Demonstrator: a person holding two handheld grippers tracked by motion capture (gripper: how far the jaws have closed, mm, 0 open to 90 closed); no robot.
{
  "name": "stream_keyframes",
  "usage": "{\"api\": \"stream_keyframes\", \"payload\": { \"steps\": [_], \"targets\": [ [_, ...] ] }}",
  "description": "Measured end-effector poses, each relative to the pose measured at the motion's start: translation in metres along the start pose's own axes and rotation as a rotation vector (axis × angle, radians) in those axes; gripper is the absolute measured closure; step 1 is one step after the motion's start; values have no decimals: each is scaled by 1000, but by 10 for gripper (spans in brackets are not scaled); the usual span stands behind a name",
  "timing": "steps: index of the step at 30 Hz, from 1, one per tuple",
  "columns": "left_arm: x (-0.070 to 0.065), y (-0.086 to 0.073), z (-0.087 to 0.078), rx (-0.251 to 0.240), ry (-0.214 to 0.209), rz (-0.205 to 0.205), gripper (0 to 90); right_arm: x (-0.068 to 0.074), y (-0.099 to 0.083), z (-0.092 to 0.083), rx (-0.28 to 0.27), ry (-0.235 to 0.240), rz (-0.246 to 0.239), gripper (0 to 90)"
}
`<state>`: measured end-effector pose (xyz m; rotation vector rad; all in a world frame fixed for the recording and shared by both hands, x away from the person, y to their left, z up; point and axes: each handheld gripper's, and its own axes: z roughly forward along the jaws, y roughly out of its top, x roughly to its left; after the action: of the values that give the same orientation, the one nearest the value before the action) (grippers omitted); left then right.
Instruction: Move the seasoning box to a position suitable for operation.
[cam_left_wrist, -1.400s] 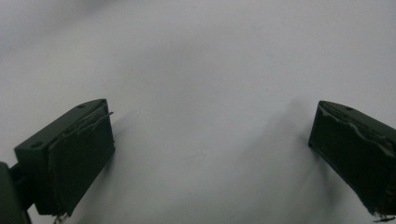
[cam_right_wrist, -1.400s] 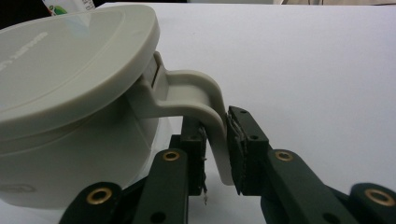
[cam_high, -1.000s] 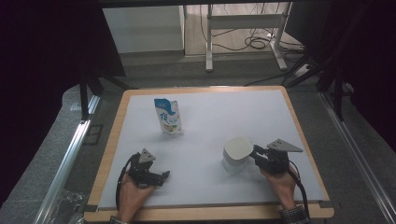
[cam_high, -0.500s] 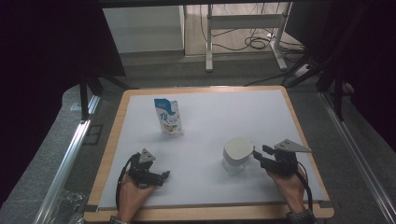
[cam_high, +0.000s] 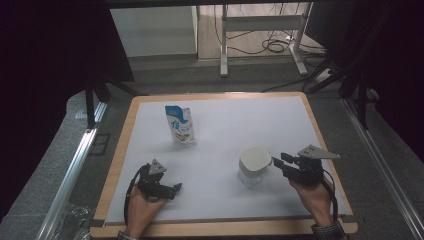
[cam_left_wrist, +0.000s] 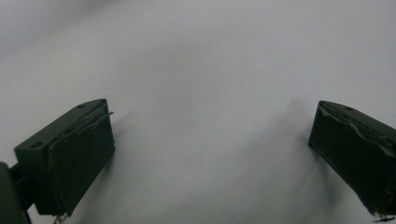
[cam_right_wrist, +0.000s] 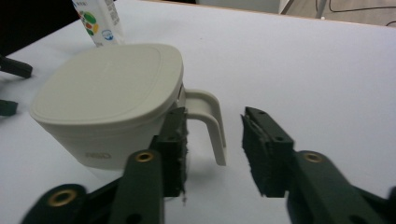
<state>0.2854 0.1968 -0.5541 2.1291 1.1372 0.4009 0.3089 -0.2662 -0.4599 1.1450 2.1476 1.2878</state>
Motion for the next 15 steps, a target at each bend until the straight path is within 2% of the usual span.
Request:
{"api": "stream_keyframes", "payload": {
  "steps": [7, 10, 15],
  "targets": [
    [0, 0, 0, 0, 0, 0, 0, -1, 12, -6, -14, 14, -2, 816],
    [0, 0, 0, -4, 1, -4, 0, 1, 18, -6, 2, 24, -15, 869],
    [0, 0, 0, -3, 1, -4, 0, 5, 27, -3, -3, 38, -33, 893]
  ]
}}
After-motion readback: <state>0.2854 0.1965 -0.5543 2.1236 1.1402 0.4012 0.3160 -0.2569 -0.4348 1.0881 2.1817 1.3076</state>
